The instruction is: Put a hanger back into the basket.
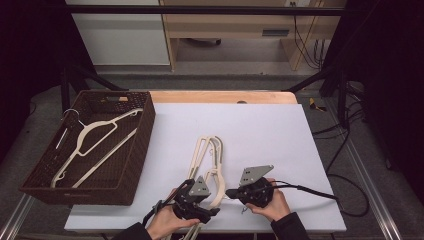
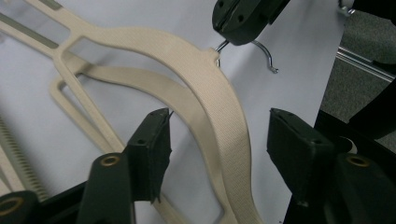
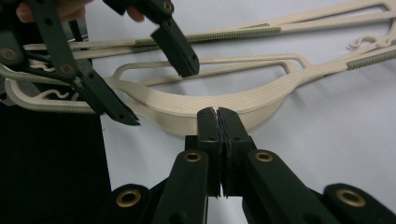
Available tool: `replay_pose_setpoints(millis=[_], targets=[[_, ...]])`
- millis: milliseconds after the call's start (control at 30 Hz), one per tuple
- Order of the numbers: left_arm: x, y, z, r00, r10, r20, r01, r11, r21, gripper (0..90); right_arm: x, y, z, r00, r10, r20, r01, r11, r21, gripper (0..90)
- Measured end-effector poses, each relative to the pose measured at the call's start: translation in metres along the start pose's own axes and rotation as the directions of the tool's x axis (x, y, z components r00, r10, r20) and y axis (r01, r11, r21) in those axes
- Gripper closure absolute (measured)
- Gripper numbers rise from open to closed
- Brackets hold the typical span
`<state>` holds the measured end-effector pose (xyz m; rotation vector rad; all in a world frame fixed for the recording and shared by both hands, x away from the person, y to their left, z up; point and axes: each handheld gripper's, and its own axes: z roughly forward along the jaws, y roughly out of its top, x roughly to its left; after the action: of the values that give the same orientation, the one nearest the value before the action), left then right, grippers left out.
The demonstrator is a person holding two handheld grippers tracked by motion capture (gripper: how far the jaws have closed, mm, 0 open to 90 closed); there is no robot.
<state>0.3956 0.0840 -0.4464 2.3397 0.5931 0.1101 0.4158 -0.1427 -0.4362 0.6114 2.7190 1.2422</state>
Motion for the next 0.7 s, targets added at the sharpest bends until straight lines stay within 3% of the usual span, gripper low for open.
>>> replay_pose_setpoints(millis=[333,500,700], targets=[[0.0020,-0.0022,0.0072,0.9989,-0.042,0.022,0.041,0.9987,0.029,60.5,0.0019,0.0056,-0.0031,0.9999,-0.016,0.001,0.016,1.000,-0.013,89.1],[-0.0001,-0.0018,0.0054,0.9983,-0.036,0.046,0.034,0.9989,0.034,72.6,0.0020,0.0061,-0.0034,0.9998,-0.018,0.002,0.018,1.000,-0.013,88.9],[-0.0013,-0.0008,0.0014,0.9990,-0.043,0.013,0.043,0.9989,0.020,73.5,0.0018,0.0066,-0.0060,0.9995,-0.032,-0.005,0.032,0.999,-0.036,87.1]])
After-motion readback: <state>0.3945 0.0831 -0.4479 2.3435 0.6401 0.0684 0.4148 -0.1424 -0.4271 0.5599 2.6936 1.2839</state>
